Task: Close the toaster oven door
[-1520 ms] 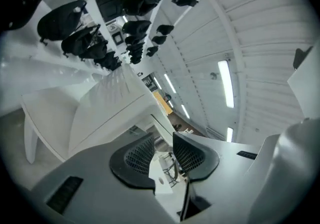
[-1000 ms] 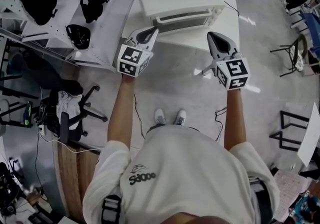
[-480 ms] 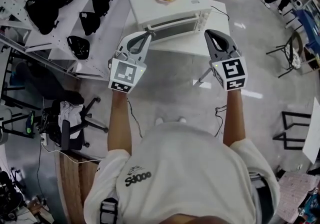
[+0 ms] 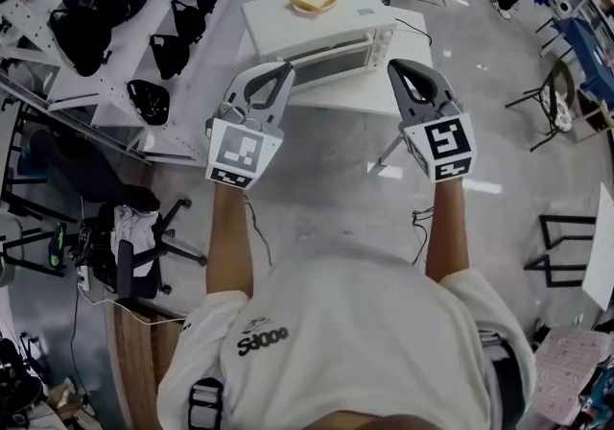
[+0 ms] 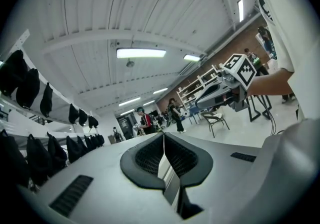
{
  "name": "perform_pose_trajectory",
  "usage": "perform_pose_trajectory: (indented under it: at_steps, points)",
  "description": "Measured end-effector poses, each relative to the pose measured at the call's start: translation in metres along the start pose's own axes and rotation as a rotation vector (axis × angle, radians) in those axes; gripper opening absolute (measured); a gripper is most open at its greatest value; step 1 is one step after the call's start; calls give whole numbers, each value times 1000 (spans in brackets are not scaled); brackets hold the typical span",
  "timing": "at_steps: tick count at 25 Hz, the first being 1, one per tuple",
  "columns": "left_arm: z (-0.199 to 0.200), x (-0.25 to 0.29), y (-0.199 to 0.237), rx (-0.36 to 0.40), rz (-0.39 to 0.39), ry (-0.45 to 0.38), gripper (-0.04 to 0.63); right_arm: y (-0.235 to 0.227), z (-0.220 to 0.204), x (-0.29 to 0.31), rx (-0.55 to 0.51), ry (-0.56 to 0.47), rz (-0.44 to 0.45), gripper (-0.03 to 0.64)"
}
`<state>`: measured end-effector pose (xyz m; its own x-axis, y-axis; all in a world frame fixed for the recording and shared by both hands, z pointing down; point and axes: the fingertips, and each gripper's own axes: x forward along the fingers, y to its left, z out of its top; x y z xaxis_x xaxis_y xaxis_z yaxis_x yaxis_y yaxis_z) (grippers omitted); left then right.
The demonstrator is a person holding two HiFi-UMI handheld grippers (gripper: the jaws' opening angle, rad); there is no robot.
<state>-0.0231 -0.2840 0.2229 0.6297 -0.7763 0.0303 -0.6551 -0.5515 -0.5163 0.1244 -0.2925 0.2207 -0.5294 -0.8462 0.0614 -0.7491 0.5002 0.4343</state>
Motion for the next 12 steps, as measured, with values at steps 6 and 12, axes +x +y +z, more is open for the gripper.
perform_pose_trajectory:
  at_steps: [6,12]
  points:
    - [7,2,-5,12,-10,-11,21,4,1,-4,-5,3,8,9]
    - [11,2,-9,18,-19,-13,21,7,0,-6,-11,13,25,9]
